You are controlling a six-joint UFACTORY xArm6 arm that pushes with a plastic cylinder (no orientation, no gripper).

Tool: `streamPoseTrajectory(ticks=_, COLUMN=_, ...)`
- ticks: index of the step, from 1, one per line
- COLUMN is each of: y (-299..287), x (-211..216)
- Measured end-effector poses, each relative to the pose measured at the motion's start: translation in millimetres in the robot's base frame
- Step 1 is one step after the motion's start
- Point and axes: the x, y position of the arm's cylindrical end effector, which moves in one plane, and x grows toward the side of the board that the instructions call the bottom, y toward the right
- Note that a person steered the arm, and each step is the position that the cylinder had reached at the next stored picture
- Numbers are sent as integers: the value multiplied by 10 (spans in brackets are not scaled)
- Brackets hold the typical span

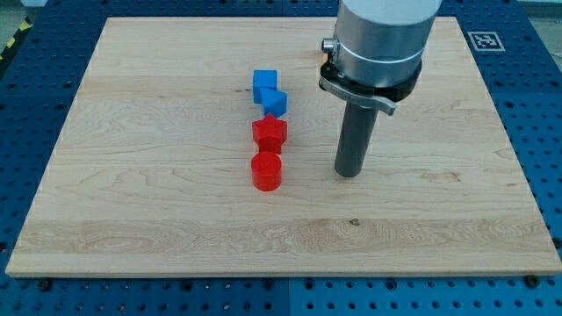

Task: Push your arm towards the yellow hexagon

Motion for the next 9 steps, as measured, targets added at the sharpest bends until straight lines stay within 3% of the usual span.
streamPoseTrajectory(ticks=4, y=-3, x=-1281)
streamPoseTrajectory(ticks=7, y=-484, x=-1765)
streamPoseTrajectory(ticks=9, y=-437, x=-2136)
